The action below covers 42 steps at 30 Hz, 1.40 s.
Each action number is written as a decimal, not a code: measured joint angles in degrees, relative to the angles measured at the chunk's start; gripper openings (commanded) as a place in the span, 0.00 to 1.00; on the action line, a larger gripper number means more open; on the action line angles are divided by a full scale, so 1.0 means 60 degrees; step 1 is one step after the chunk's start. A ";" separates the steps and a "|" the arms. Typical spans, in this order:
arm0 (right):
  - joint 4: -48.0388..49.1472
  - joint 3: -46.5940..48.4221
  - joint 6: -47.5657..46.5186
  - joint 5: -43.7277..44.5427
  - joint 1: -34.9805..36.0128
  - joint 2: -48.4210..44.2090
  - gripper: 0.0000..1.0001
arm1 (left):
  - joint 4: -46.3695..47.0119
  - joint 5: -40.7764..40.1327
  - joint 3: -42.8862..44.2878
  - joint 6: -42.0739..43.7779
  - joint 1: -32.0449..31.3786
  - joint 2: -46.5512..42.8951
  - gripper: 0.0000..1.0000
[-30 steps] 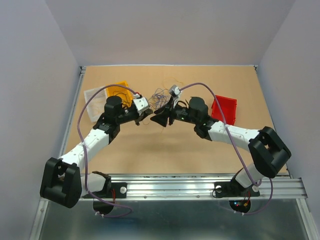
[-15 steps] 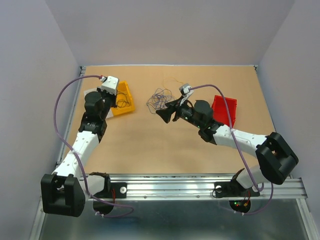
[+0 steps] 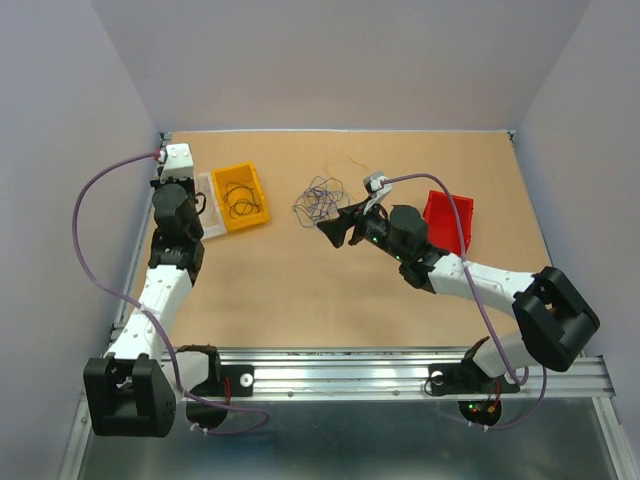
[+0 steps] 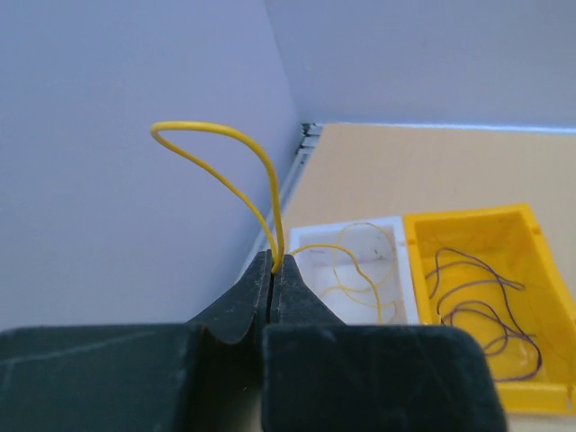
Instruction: Untangle the cables
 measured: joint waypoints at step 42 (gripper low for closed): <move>-0.0004 -0.0699 -0.0029 0.1013 -0.0073 -0.1078 0.80 | -0.4688 0.2645 0.4612 -0.0382 0.1515 0.8353 0.47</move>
